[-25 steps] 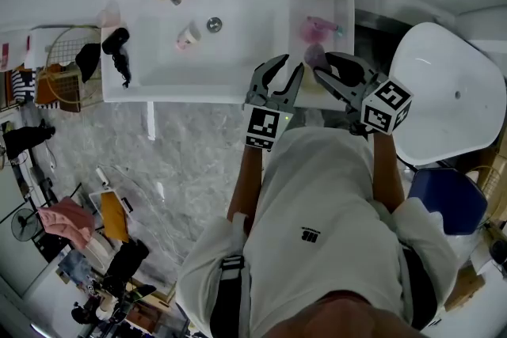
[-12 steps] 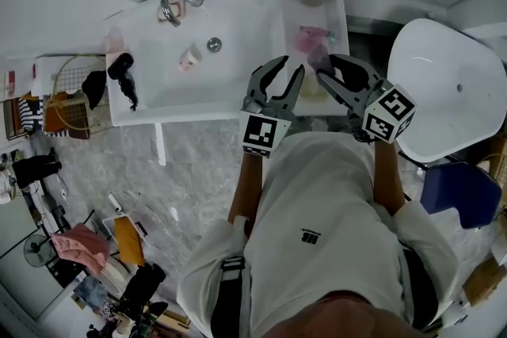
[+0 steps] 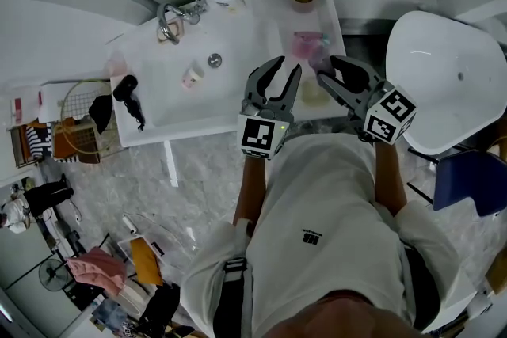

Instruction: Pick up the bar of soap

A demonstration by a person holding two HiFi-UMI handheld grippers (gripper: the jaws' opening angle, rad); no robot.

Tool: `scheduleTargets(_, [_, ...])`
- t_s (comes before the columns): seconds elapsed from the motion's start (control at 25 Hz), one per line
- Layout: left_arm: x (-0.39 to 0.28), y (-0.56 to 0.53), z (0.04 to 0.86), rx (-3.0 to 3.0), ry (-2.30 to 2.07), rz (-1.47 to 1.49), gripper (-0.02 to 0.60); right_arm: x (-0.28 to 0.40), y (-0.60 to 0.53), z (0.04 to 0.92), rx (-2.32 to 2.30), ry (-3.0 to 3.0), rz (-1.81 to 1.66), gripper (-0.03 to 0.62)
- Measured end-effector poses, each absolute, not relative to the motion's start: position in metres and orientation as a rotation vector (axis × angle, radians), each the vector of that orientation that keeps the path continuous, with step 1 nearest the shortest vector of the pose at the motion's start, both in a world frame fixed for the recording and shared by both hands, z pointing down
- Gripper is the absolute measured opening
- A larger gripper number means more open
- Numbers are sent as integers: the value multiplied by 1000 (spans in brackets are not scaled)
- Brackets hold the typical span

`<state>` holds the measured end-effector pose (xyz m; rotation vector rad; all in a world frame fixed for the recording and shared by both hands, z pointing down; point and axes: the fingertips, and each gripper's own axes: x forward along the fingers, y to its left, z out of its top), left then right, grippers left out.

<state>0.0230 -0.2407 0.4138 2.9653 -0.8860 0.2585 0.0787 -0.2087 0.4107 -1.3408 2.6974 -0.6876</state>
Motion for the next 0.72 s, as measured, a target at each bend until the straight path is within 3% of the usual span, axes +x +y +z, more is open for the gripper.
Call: scheduleTargets(0.72, [29, -232, 411, 2992, -726, 179, 141, 84, -199, 406, -1520, 2655, -654, 186])
